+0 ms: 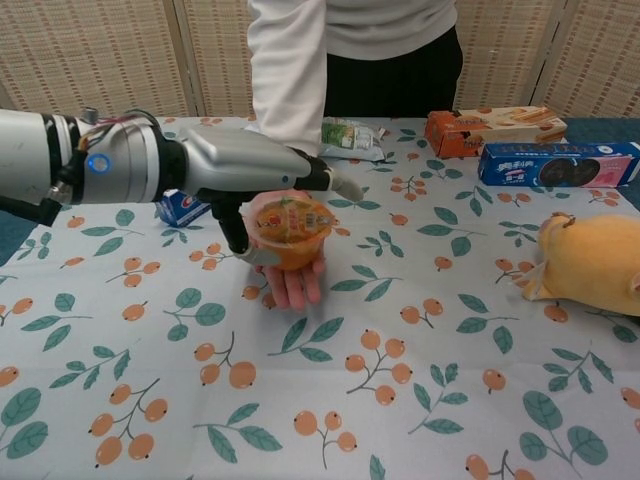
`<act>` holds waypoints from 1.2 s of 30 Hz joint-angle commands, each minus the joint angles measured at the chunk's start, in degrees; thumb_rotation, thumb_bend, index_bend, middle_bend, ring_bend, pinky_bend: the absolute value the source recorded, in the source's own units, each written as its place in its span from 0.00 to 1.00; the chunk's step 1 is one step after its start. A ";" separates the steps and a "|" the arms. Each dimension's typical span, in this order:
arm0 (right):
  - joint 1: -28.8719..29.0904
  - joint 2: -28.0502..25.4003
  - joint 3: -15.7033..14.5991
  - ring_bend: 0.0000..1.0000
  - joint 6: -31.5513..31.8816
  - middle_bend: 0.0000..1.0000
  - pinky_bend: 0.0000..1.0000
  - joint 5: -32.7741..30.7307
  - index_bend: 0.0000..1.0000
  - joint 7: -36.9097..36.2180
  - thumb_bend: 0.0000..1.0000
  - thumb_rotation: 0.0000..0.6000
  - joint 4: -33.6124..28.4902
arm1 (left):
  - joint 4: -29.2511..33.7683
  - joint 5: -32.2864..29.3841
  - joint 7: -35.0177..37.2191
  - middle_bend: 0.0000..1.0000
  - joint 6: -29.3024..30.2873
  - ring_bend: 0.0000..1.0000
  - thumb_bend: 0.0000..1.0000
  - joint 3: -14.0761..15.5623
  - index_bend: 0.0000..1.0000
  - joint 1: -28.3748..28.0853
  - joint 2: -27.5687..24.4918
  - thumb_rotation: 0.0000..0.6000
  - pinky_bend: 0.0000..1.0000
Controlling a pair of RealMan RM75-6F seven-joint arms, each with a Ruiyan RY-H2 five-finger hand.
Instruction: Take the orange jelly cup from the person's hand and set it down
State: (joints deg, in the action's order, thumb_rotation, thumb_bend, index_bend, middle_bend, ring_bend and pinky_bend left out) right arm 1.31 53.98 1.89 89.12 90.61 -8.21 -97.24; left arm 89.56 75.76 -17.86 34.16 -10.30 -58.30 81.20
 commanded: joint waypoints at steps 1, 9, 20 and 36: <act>-0.05 0.03 -0.03 0.19 -0.03 0.24 0.41 -0.06 0.10 -0.05 0.38 1.00 0.05 | -1.19 -1.87 -1.21 0.00 -0.66 0.00 0.31 0.42 0.00 -1.16 0.99 1.00 0.05; -0.36 0.05 -0.08 0.19 0.09 0.24 0.41 -0.34 0.10 -0.42 0.38 1.00 0.41 | -3.93 -6.14 -3.73 0.00 -0.68 0.00 0.31 1.80 0.02 -2.87 2.97 1.00 0.08; -0.26 0.03 0.02 0.19 -0.23 0.24 0.41 -0.42 0.10 -0.45 0.38 1.00 0.44 | -6.93 -3.54 0.10 0.14 3.62 0.27 0.31 2.38 0.36 -2.33 5.72 1.00 0.58; -0.03 0.07 0.17 0.19 -0.32 0.24 0.41 -0.09 0.10 -0.16 0.38 1.00 0.14 | 0.88 4.53 6.91 0.27 14.24 0.38 0.31 5.15 0.43 4.42 -4.92 1.00 0.68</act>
State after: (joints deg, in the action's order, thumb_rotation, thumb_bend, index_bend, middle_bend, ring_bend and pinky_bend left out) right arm 1.26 54.05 2.06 88.80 90.50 -8.39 -97.09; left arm 88.65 79.11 -11.64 46.60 -5.91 -55.41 78.26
